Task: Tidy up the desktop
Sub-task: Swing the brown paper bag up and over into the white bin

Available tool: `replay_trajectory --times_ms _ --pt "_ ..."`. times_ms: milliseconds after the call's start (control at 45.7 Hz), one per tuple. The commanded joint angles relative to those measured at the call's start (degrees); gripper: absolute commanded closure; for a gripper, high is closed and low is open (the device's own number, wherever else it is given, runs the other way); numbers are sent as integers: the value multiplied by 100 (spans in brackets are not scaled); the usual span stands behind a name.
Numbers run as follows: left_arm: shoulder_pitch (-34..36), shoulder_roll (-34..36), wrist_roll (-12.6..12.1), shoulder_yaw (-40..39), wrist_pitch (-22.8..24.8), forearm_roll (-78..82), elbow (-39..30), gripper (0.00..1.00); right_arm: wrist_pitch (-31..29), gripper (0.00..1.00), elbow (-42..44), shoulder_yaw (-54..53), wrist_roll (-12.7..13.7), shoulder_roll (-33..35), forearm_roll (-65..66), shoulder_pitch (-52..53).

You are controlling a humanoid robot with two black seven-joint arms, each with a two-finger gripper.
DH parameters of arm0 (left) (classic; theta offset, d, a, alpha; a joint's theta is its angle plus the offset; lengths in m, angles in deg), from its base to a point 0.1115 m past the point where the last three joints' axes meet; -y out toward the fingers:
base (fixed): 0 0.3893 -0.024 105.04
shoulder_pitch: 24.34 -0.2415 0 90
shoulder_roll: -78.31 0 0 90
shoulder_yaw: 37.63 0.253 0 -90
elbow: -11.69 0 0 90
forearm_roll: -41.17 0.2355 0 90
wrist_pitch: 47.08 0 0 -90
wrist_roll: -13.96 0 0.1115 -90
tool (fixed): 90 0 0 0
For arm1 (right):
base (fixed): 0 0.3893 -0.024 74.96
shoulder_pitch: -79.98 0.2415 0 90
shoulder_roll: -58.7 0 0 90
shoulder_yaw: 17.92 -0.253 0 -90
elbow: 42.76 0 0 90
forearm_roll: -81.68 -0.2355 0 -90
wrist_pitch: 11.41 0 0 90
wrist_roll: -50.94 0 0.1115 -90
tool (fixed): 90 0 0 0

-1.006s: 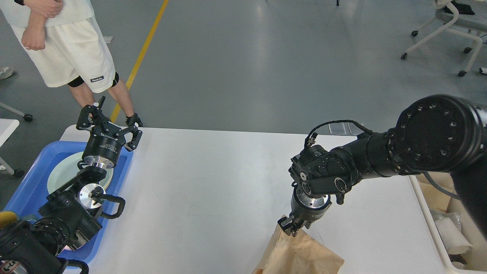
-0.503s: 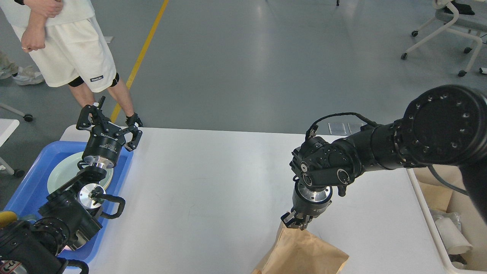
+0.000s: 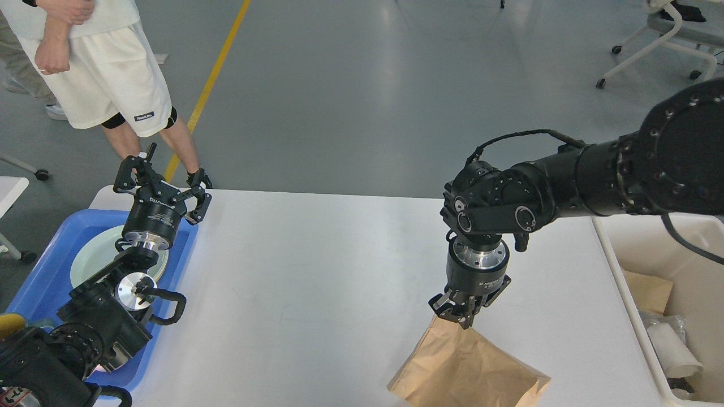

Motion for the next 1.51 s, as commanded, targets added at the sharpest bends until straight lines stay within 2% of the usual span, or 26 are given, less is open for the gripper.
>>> replay_trajectory --times_ms 0,284,547,700,962,1225,1487 --pt "0 -6 0 0 -7 0 0 4 -405 100 5 -166 8 342 -186 557" --pt "0 3 0 0 -7 0 0 4 -405 100 58 -210 -9 949 -265 2262" --pt "0 3 0 0 -7 0 0 4 -405 100 215 -148 8 1090 -169 3379" --pt "0 3 0 0 2 0 0 4 -405 100 672 -17 8 1108 -116 3511" --pt "0 3 0 0 2 0 0 4 -405 100 2113 809 8 1520 -116 3450" --pt "0 3 0 0 2 0 0 4 -405 100 2255 1837 8 2100 -256 3169" --pt "0 -6 0 0 2 0 0 4 1209 100 2343 2541 8 2865 -336 2431"
